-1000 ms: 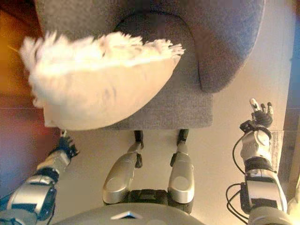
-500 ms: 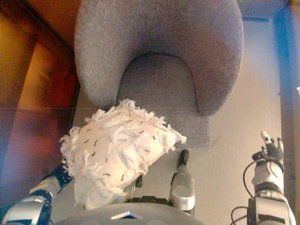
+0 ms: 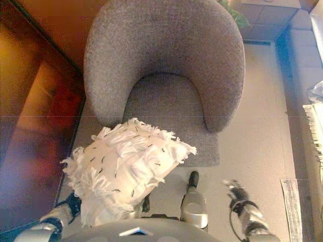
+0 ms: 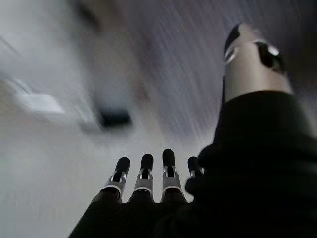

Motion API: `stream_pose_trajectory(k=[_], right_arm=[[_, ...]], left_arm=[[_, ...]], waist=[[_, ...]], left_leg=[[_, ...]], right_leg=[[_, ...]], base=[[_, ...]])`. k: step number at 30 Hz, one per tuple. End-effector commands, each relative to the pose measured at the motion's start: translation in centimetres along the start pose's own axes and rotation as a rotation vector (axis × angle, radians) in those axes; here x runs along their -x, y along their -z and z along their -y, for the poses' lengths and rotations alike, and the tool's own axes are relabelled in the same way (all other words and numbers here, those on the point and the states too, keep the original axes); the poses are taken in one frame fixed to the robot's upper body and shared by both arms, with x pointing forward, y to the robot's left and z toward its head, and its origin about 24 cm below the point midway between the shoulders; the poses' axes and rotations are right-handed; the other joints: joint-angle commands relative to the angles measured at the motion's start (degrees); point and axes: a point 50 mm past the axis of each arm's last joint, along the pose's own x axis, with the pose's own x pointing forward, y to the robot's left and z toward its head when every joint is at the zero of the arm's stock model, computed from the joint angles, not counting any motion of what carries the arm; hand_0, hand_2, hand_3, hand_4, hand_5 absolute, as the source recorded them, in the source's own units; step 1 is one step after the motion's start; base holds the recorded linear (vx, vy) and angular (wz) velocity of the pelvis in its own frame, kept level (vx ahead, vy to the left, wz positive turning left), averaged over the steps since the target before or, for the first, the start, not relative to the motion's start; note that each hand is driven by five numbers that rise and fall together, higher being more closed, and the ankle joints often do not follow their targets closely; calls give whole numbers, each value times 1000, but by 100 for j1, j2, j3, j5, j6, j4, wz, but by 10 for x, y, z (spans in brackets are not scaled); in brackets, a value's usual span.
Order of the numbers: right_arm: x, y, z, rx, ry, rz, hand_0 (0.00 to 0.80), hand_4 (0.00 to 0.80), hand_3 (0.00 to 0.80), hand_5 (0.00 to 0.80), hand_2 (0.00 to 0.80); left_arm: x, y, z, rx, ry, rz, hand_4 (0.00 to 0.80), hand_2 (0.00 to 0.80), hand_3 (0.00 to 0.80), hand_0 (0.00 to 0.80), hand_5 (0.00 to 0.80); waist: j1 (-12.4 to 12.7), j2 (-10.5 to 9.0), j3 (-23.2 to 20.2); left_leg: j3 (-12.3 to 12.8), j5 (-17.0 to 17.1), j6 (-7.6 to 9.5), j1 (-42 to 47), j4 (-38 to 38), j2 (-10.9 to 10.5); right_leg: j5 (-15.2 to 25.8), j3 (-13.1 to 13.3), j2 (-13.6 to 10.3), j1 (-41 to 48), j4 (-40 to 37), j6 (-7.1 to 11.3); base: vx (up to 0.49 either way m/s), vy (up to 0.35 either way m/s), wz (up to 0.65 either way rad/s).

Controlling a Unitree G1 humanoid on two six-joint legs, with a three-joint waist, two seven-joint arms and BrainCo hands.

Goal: Pick up the cushion and take it to the sofa

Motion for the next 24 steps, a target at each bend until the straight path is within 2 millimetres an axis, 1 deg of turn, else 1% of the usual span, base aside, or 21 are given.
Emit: stream_pose_trajectory(k=[1,2,3,4,6,7,8,9,10,12,14,15,16,18,19,20,21,22,24], right_arm=[[-12,-51,-35,150,-206,111,0,0,0,0,0],[-12,-60,-46,184,-250,135,0,0,0,0,0],[-11,-66,-52,207,-280,159,0,0,0,0,0],[-8,-77,-62,230,-315,199,0,0,0,0,0],[-2,-94,-71,220,-329,273,0,0,0,0,0],[0,-103,-73,194,-317,320,0,0,0,0,0],[1,-109,-76,174,-308,351,0,0,0,0,0],[2,-114,-78,159,-301,378,0,0,0,0,0],[4,-120,-81,136,-289,417,0,0,0,0,0],[5,-123,-85,95,-280,444,0,0,0,0,0],[7,-122,-88,62,-270,452,0,0,0,0,0],[7,-119,-86,51,-264,443,0,0,0,0,0],[6,-116,-86,47,-261,430,0,0,0,0,0],[4,-111,-86,39,-260,402,0,0,0,0,0],[3,-107,-87,36,-266,382,0,0,0,0,0],[2,-105,-87,33,-267,369,0,0,0,0,0],[1,-99,-87,35,-269,346,0,0,0,0,0],[0,-94,-87,32,-274,329,0,0,0,0,0],[0,-84,-87,22,-285,295,0,0,0,0,0]], left_arm=[[-4,-20,40,-92,201,84,0,0,0,0,0],[-3,-28,49,-103,247,115,0,0,0,0,0],[-2,-34,54,-117,286,140,0,0,0,0,0],[2,-44,66,-159,353,173,0,0,0,0,0],[8,-56,80,-245,441,174,0,0,0,0,0],[10,-57,85,-310,449,142,0,0,0,0,0],[11,-59,89,-330,468,128,0,0,0,0,0],[12,-59,93,-349,502,108,0,0,0,0,0],[14,-63,100,-421,538,102,0,0,0,0,0],[18,-73,109,-479,565,145,0,0,0,0,0],[32,-100,133,-522,637,240,0,0,0,0,0],[44,-118,149,-536,684,307,0,0,0,0,0],[54,-132,162,-547,714,362,0,0,0,0,0],[74,-153,184,-570,766,478,0,0,0,0,0],[88,-165,197,-567,794,547,0,0,0,0,0],[95,-171,203,-562,807,583,0,0,0,0,0],[108,-182,212,-562,838,640,0,0,0,0,0],[119,-188,219,-539,868,669,0,0,0,0,0],[133,-195,228,-498,913,716,0,0,0,0,0]], waist=[[44,7,167],[57,22,181],[64,26,174],[83,38,207],[107,36,225],[114,31,221],[111,23,212],[102,11,200],[74,-21,171],[25,-64,105],[-53,-101,56],[-110,-110,6],[-151,-102,-30],[-234,-76,-97],[-279,-56,-117],[-303,-44,-130],[-355,-14,-142],[-400,10,-165],[-482,51,-222]], left_leg=[[-194,-567,-75,-64,451,135],[-228,-550,-72,-75,428,124],[-252,-532,-68,-112,421,112],[-276,-519,-68,-104,407,108],[-302,-498,-70,-118,413,106],[-312,-493,-71,-112,422,111],[-321,-486,-73,-98,423,117],[-329,-482,-76,-77,424,123],[-306,-490,-83,-31,423,146],[-284,-475,-89,18,404,164],[-246,-480,-92,186,332,194],[-220,-489,-85,255,300,206],[-204,-490,-78,299,274,207],[-175,-481,-59,336,245,201],[-166,-477,-47,357,235,198],[-159,-476,-41,366,231,196],[-141,-477,-27,406,223,191],[-131,-477,-18,437,224,183],[-98,-492,-4,507,223,171]], right_leg=[[-327,232,-247,-139,283,277],[-319,230,-247,-144,270,279],[-307,224,-253,-173,265,281],[-303,212,-248,-161,267,284],[-282,181,-251,-146,259,298],[-272,155,-253,-125,260,310],[-268,144,-252,-108,269,314],[-268,138,-248,-85,278,316],[-268,139,-236,-49,286,328],[-258,161,-224,-35,312,339],[-255,186,-204,59,322,362],[-249,208,-196,85,322,368],[-240,235,-187,100,317,373],[-220,275,-181,92,321,381],[-215,301,-177,93,327,379],[-215,313,-176,95,330,378],[-217,339,-173,112,340,374],[-215,372,-167,127,346,368],[-222,434,-162,173,336,363]], base=[[-51,0,1],[-62,-8,7],[-70,-30,7],[-68,-44,11],[-50,-77,21],[-21,-95,36],[-7,-97,38],[14,-116,29],[24,-113,22],[42,-111,11],[52,-95,2],[45,-60,-2],[41,-47,-4],[14,-25,-7],[-4,-17,-14],[-6,-14,-23],[2,-10,-25],[26,-5,-20],[67,2,-26]])
